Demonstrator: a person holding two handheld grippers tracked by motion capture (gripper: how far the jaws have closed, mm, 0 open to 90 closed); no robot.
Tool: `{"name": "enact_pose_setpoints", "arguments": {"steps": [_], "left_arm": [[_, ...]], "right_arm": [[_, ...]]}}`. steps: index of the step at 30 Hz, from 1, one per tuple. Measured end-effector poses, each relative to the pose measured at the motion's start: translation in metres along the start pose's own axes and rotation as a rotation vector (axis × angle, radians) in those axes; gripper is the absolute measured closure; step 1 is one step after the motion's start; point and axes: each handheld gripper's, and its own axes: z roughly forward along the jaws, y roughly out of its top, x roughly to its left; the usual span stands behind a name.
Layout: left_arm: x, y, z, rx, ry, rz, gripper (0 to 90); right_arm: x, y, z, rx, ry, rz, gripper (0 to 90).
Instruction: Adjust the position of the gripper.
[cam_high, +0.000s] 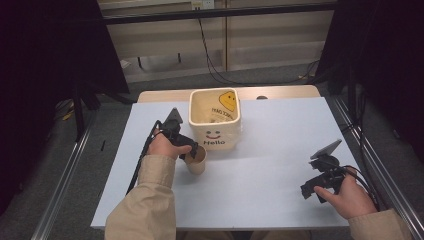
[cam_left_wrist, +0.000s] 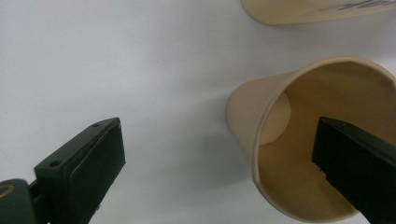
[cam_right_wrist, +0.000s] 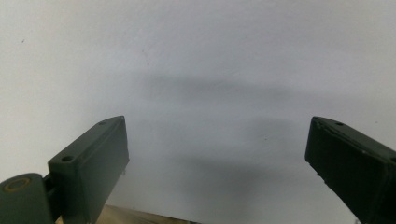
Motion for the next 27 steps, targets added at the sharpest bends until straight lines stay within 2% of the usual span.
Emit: {"name": "enact_pose_setpoints", "arguments": {"steps": [5,7,8,14,19,26,27], "left_arm": [[0.001,0.000,-0.003,0.001,0.005,0.004,2.3],[0.000,0.000,-0.003,-0.009,-0.002,-0.003,2.3],[0.001,0.000,-0.004,0.000,-0.013,-0.001,2.3],[0.000,0.000,-0.011,-0.002,-0.020,0.003,2.3],[-0.003,0.001,-0.019,-0.019,-0.009,0.001,2.3],[-0.013,0.006,-0.037,-0.034,-0.014,0.025,2.3],[-0.015,0.007,-0.040,-0.040,-0.010,0.039,2.3]], "right_arm": [[0.001,0.001,0.001,0.001,0.004,-0.004,6.1],[0.001,0.001,0.000,0.000,0.007,0.000,6.1],[0.001,0.001,0.001,-0.004,0.009,-0.006,6.1],[0.002,0.001,0.001,0.001,0.005,-0.001,6.1],[0.002,0.002,0.001,0.001,0.005,-0.002,6.1],[0.003,0.002,0.001,-0.001,0.010,-0.004,6.2],[0.004,0.002,0.001,-0.001,0.009,-0.003,6.1]]}}
